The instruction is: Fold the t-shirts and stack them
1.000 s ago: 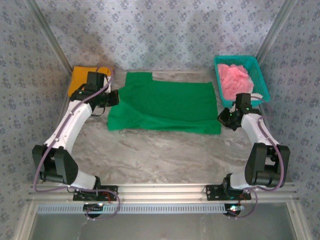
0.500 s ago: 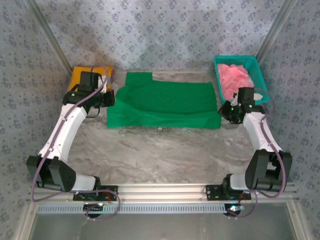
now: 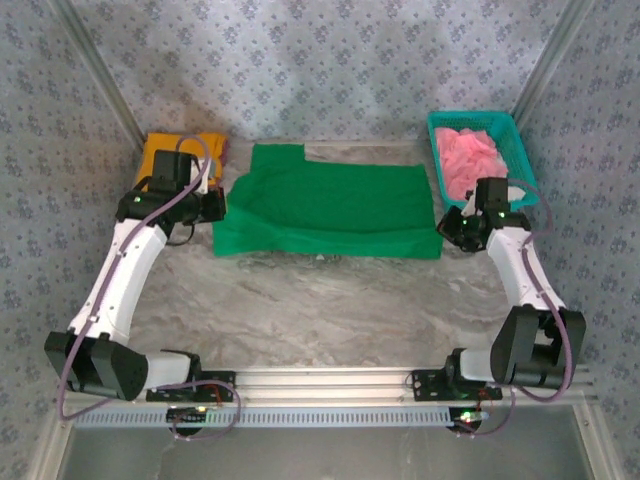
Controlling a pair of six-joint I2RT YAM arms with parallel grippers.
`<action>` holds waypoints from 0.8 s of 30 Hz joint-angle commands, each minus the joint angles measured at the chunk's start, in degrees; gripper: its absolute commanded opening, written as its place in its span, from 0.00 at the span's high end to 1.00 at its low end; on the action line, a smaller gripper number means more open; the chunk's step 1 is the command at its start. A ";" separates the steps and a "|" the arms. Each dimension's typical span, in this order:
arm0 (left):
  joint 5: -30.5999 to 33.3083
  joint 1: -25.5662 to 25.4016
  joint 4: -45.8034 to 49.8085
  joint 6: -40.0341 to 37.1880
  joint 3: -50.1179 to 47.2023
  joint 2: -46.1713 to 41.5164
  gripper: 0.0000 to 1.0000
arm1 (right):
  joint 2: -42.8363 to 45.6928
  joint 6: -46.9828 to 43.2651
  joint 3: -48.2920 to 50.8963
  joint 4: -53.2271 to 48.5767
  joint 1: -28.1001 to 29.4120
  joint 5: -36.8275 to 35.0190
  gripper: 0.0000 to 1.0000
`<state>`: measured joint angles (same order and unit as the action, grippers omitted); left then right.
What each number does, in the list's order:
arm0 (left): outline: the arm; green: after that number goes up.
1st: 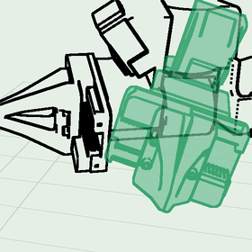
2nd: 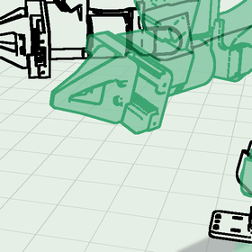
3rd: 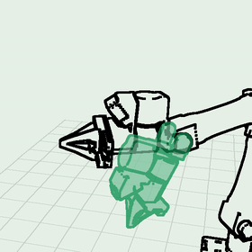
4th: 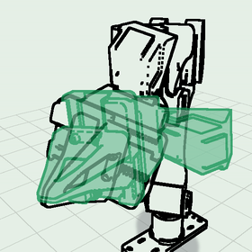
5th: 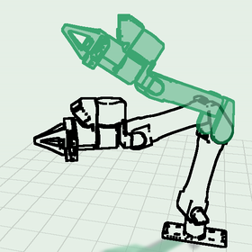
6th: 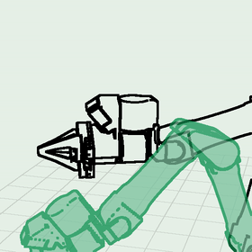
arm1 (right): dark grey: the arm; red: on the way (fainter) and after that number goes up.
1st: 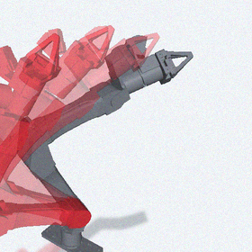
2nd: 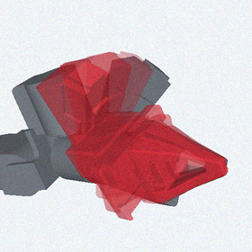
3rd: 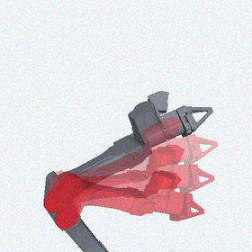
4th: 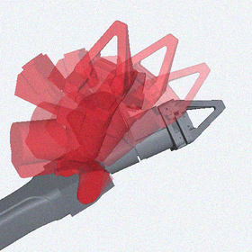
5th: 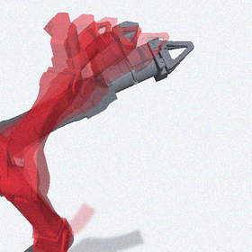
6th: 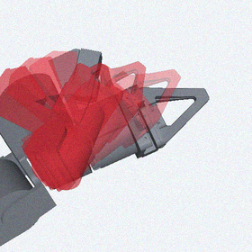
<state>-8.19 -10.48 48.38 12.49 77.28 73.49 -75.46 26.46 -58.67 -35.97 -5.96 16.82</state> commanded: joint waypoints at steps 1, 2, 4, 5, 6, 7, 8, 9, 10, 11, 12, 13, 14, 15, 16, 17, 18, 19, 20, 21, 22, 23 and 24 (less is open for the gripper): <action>-0.26 0.29 0.58 -0.54 -0.47 -1.18 1.00 | 1.37 -0.92 1.19 -1.26 0.19 -1.26 1.00; -0.10 0.29 0.12 -0.94 -0.79 -0.75 1.00 | 0.92 -0.85 1.28 -1.02 0.16 -1.22 1.00; 0.10 0.37 -1.41 -1.35 -1.79 0.15 1.00 | -0.12 -0.58 1.28 -0.14 0.34 -1.00 1.00; 0.02 0.37 -2.44 -1.48 -2.45 0.69 1.00 | -1.01 -0.48 1.27 0.46 0.54 -1.04 1.00; 0.01 0.44 -3.19 -1.50 -2.72 1.53 1.00 | -1.69 -0.29 1.12 0.81 0.67 -1.21 1.00; -0.01 0.46 -3.84 -1.53 -2.70 2.45 1.00 | -2.52 -0.27 0.91 1.18 0.68 -1.40 1.00; -0.20 0.46 -4.52 -1.63 -2.66 3.47 1.00 | -3.15 -0.27 0.85 1.25 0.68 -1.74 1.00; -0.30 0.50 -4.88 -1.83 -2.33 4.44 1.00 | -3.86 -0.02 0.73 1.26 0.73 -2.16 1.00; -0.33 0.55 -5.00 -1.93 -1.68 5.58 1.00 | -4.58 0.00 0.59 2.56 0.68 -2.52 1.00; -0.34 0.55 -5.10 -2.27 -0.93 6.59 1.00 | -5.28 -0.13 0.19 3.04 0.64 -2.73 1.00; -0.34 0.62 -5.35 -2.51 -0.43 7.51 1.00 | -6.01 -0.09 -0.09 3.24 0.67 -2.97 1.00; -0.25 0.64 -5.51 -2.77 0.20 8.46 1.00 | -6.80 -0.09 -0.44 3.59 0.66 -3.19 1.00; -0.25 0.64 -5.65 -3.13 0.99 9.39 1.00 | -7.58 -0.05 -0.70 4.00 0.66 -3.22 1.00; -0.18 0.68 -5.82 -3.47 1.56 10.30 1.00 | -8.17 0.02 -1.02 4.34 0.68 -3.20 1.00; 0.22 0.72 -5.81 -3.74 2.22 11.23 1.00 | -8.89 0.17 -1.41 4.69 0.72 -3.20 1.00; 0.27 0.72 -5.65 -4.07 3.00 12.27 1.00 | -9.53 0.27 -1.73 4.99 0.77 -3.07 1.00; 0.41 0.68 -5.46 -4.42 3.64 13.05 1.00 | -10.01 0.31 -2.08 5.14 0.83 -3.05 1.00; 0.98 0.80 -5.30 -4.58 4.33 13.95 1.00 | -10.64 0.36 -2.46 5.37 0.94 -3.11 1.00; 1.32 0.79 -5.18 -4.64 4.83 14.74 1.00 | -11.30 0.42 -2.86 5.54 0.95 -3.19 1.00; 1.50 0.81 -5.38 -4.76 5.17 15.35 1.00 | -11.90 0.36 -3.25 5.49 1.01 -3.36 1.00; 1.71 0.86 -5.69 -4.68 5.48 16.02 1.00 | -12.50 0.34 -3.73 5.62 0.95 -3.52 1.00; 1.85 0.86 -6.00 -4.65 5.75 16.63 1.00 | -13.13 0.33 -4.20 5.70 0.95 -3.55 1.00; 1.98 0.86 -6.02 -4.66 6.16 17.23 1.00 | -13.72 0.34 -4.69 5.81 1.01 -3.47 1.00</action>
<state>-7.40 -10.07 43.11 9.19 81.21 89.60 -87.83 26.52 -60.75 -31.05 -5.10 14.48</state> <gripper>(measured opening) 0.047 0.066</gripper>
